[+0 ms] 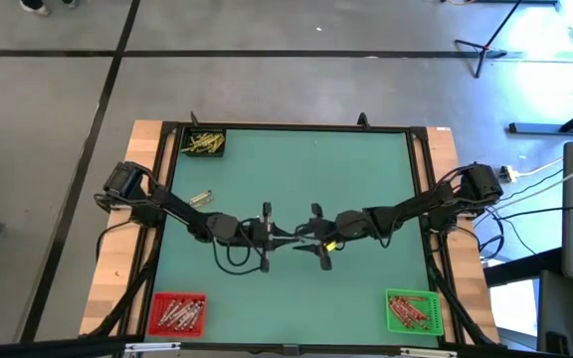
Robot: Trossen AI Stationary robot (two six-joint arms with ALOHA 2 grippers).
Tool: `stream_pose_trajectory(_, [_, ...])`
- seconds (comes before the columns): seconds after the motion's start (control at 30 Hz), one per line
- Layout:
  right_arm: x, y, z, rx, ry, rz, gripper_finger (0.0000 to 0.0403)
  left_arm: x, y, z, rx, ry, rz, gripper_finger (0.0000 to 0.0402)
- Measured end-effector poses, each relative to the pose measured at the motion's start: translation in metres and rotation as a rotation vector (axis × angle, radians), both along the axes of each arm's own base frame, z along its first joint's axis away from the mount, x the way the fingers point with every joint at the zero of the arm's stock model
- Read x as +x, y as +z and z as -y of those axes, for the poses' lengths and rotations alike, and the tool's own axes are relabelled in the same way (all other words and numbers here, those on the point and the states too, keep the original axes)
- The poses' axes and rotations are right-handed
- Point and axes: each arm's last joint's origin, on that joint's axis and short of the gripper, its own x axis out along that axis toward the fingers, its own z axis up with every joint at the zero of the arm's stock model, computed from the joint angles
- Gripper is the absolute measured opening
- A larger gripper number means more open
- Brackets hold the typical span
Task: Sort crayons
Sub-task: Put the right red crayon into the green bin
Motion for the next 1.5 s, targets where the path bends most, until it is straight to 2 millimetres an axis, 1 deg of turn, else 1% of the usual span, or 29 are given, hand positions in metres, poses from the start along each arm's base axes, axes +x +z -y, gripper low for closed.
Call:
stream_pose_trajectory(0.07, [0.001, 0.002, -0.001, -0.020, 0.012, -0.005, 0.0111, 0.000, -0.003, 0.000, 0.007, -0.002, -0.031, 0.0005])
stream_pose_trajectory(0.17, [0.002, 0.009, -0.006, -0.054, 0.052, 0.027, 0.0037, 0.000, -0.006, 0.000, 0.009, -0.010, -0.059, 0.0005])
stream_pose_trajectory(0.2, [0.003, 0.010, -0.006, -0.065, 0.058, 0.025, 0.0021, 0.000, -0.006, 0.001, 0.011, -0.010, -0.061, 0.0005])
stream_pose_trajectory(0.27, [0.004, 0.009, -0.006, -0.078, 0.062, 0.005, 0.0016, 0.000, -0.007, 0.001, 0.005, -0.007, -0.071, 0.0005])
stream_pose_trajectory(0.37, [0.007, 0.012, -0.006, -0.091, 0.046, -0.023, 0.0036, 0.000, -0.007, -0.001, -0.040, 0.001, -0.070, 0.0015])
stream_pose_trajectory(0.43, [0.008, 0.014, -0.007, -0.108, 0.030, -0.060, 0.0037, 0.000, -0.009, -0.001, -0.063, 0.000, -0.083, 0.0034])
stream_pose_trajectory(0.5, [0.005, 0.017, -0.010, -0.128, 0.036, -0.119, 0.0024, 0.000, -0.011, 0.000, -0.080, -0.021, -0.102, 0.0059])
stream_pose_trajectory(0.57, [0.003, 0.027, -0.015, -0.141, 0.041, -0.167, 0.0013, 0.000, -0.012, 0.001, -0.109, -0.048, -0.121, 0.0083])
stream_pose_trajectory(0.67, [-0.006, 0.040, -0.026, -0.124, 0.052, -0.261, 0.0018, -0.001, -0.014, 0.005, -0.105, -0.103, -0.144, 0.0107])
stream_pose_trajectory(0.77, [-0.019, 0.050, -0.039, -0.075, 0.054, -0.381, 0.0032, -0.002, -0.015, 0.008, -0.060, -0.117, -0.150, 0.0114])
stream_pose_trajectory(0.83, [-0.029, 0.056, -0.049, -0.021, 0.053, -0.474, 0.0031, -0.002, -0.015, 0.008, -0.028, -0.116, -0.149, 0.0115])
stream_pose_trajectory(0.93, [-0.049, 0.060, -0.067, 0.115, 0.068, -0.656, 0.0019, -0.002, -0.016, 0.008, 0.007, -0.117, -0.159, 0.0116])
stream_pose_trajectory(1.03, [-0.067, 0.060, -0.086, 0.227, 0.047, -0.789, 0.0016, -0.002, -0.016, 0.008, 0.009, -0.117, -0.158, 0.0116])
stream_pose_trajectory(1.23, [-0.102, 0.056, -0.125, 0.397, -0.061, -0.958, 0.0036, -0.002, -0.014, 0.007, 0.007, -0.095, -0.138, 0.0116])
stream_pose_trajectory(1.33, [-0.121, 0.054, -0.141, 0.451, -0.116, -1.022, 0.0029, -0.002, -0.013, 0.006, 0.004, -0.068, -0.126, 0.0116])
stream_pose_trajectory(1.43, [-0.139, 0.054, -0.156, 0.496, -0.161, -1.047, 0.0016, -0.001, -0.012, 0.005, 0.002, -0.050, -0.116, 0.0116])
stream_pose_trajectory(1.5, [-0.153, 0.053, -0.164, 0.507, -0.207, -1.061, 0.0014, -0.001, -0.011, 0.002, -0.001, -0.040, -0.110, 0.0116])
